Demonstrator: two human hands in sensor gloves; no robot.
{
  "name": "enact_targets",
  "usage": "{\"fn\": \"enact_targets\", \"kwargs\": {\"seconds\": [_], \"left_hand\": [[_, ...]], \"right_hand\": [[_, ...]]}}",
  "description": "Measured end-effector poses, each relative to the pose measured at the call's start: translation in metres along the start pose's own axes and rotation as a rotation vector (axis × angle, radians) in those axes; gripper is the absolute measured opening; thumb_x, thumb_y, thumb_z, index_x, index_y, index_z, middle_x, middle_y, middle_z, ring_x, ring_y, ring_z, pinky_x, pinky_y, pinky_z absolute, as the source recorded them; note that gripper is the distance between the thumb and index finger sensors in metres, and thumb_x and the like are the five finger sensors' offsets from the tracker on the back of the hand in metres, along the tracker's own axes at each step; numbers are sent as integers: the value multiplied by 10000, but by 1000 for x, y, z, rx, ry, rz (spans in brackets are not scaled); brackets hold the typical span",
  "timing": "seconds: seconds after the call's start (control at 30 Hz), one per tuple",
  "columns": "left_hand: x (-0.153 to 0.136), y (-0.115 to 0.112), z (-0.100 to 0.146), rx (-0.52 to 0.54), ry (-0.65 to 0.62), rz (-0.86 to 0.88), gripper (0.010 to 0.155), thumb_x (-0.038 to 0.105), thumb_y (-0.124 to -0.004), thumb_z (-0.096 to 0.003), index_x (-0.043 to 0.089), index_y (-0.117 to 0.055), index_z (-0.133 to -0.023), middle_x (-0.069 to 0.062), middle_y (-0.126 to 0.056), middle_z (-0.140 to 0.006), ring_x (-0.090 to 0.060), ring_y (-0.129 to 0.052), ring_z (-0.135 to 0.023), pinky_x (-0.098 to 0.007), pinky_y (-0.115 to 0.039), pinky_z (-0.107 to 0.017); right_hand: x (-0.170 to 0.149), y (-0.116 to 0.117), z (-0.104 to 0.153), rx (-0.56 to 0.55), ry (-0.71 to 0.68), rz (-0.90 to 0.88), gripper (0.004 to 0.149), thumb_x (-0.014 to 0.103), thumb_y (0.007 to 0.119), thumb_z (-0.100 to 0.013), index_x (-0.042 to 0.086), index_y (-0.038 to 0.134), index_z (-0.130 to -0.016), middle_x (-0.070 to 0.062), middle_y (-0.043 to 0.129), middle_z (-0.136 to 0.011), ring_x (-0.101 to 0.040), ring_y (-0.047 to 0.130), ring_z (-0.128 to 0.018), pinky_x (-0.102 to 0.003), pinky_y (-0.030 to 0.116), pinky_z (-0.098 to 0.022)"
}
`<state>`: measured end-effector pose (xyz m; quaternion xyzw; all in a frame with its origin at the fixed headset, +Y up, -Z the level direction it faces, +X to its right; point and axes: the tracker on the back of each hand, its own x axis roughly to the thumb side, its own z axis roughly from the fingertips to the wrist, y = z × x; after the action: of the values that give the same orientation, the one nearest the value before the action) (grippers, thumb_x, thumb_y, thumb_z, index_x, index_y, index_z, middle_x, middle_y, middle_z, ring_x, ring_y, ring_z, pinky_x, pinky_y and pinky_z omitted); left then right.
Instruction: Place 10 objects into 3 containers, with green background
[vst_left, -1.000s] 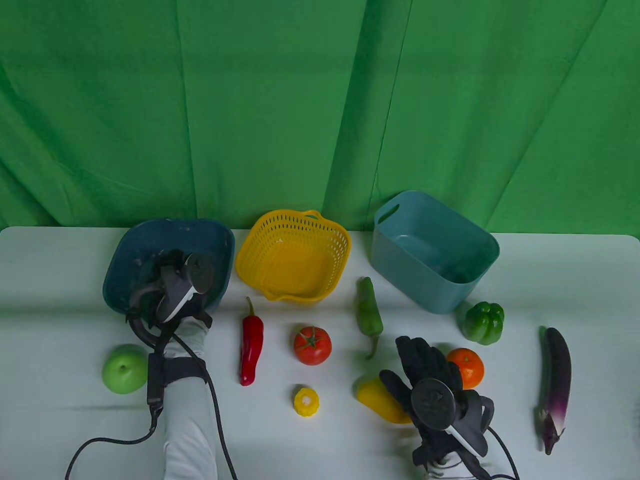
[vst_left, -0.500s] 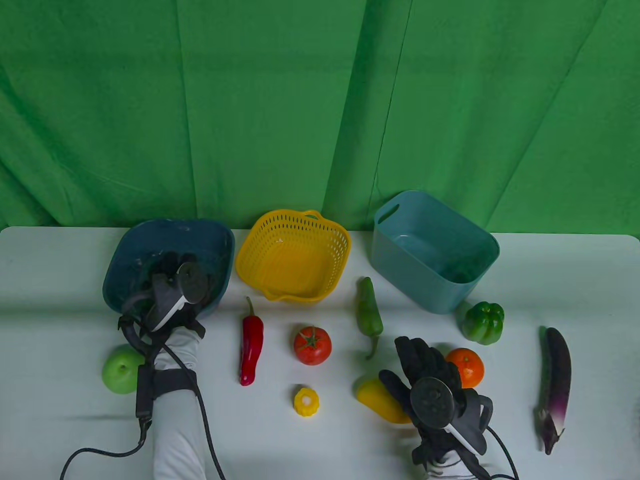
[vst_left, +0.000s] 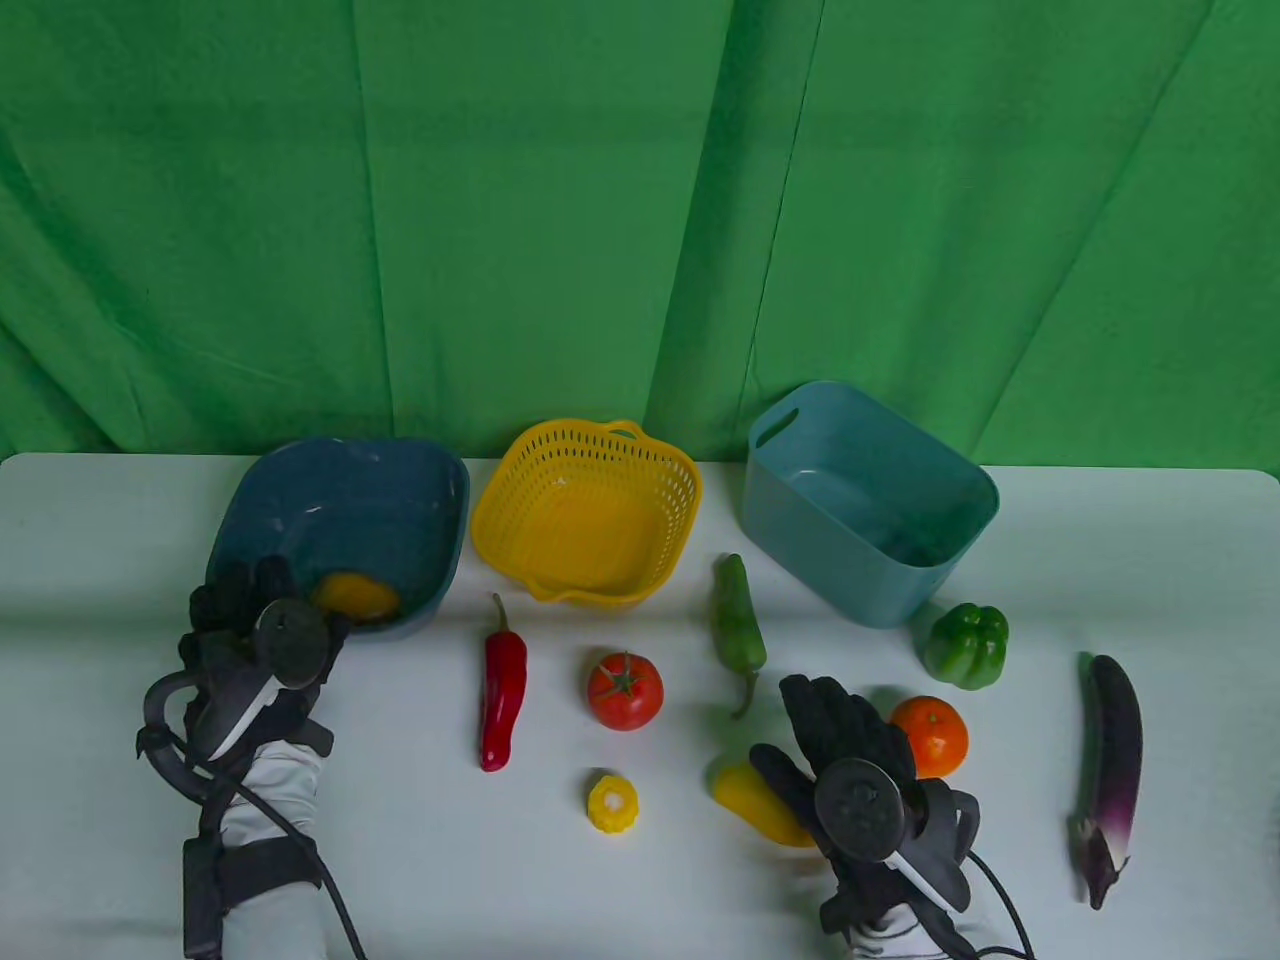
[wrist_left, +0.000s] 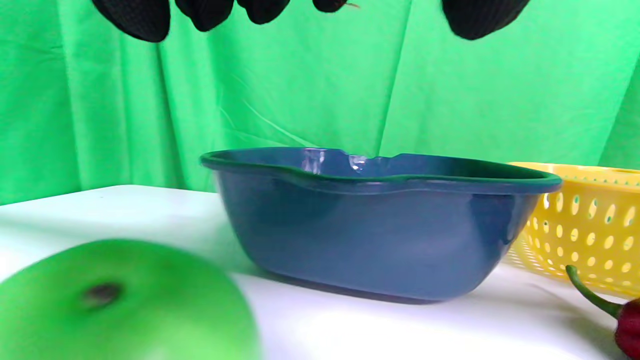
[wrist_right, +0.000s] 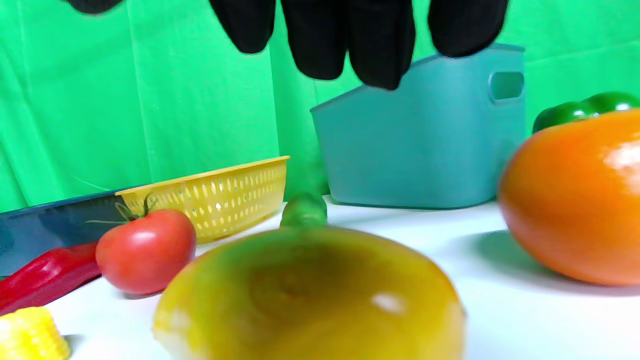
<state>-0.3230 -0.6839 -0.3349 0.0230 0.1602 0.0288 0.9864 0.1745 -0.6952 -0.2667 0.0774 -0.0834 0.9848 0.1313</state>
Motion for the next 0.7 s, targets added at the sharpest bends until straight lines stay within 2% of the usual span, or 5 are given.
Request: {"fn": "enact_targets", "kwargs": {"seconds": [0.13, 0.3, 0.43, 0.53, 0.7], "left_hand": [[-15, -15, 12, -22, 17, 64, 926, 659, -568, -574, 90, -174, -1190, -278, -245, -1224, -550, -344, -1119, -709, -499, -707], [-26, -36, 21, -78, 39, 65, 982, 678, -582, -562, 58, -129, -1174, -298, -196, -1215, -565, -296, -1116, -724, -476, -706], [-33, -51, 23, -127, 67, 114, 1049, 704, -602, -544, 25, -81, -1151, -330, -127, -1194, -593, -228, -1102, -743, -439, -705], [-37, -62, 23, -182, 84, 119, 1138, 726, -625, -525, -25, -6, -1115, -404, -50, -1143, -659, -166, -1055, -753, -406, -701], [-40, -76, 19, -269, 112, 100, 1185, 738, -656, -510, -47, 6, -1103, -452, -11, -1104, -715, -161, -1015, -768, -427, -686]], "right_hand": [[2, 1, 0, 3, -13, -9, 744, 670, 538, -547, 253, 473, -1159, -167, 583, -1191, -488, 632, -1024, -704, 509, -735], [4, 2, 0, 10, -23, -12, 746, 670, 538, -547, 250, 472, -1160, -167, 585, -1190, -485, 633, -1024, -704, 509, -735], [4, 2, 0, 9, -23, -11, 748, 670, 538, -546, 248, 472, -1161, -166, 584, -1190, -488, 632, -1024, -704, 511, -735], [3, 2, 0, 9, -20, -9, 746, 670, 539, -547, 249, 473, -1160, -167, 586, -1189, -487, 635, -1022, -704, 512, -733], [3, 3, 0, 16, -13, -6, 747, 669, 541, -547, 247, 473, -1160, -170, 584, -1190, -487, 636, -1022, -705, 512, -733]]}}
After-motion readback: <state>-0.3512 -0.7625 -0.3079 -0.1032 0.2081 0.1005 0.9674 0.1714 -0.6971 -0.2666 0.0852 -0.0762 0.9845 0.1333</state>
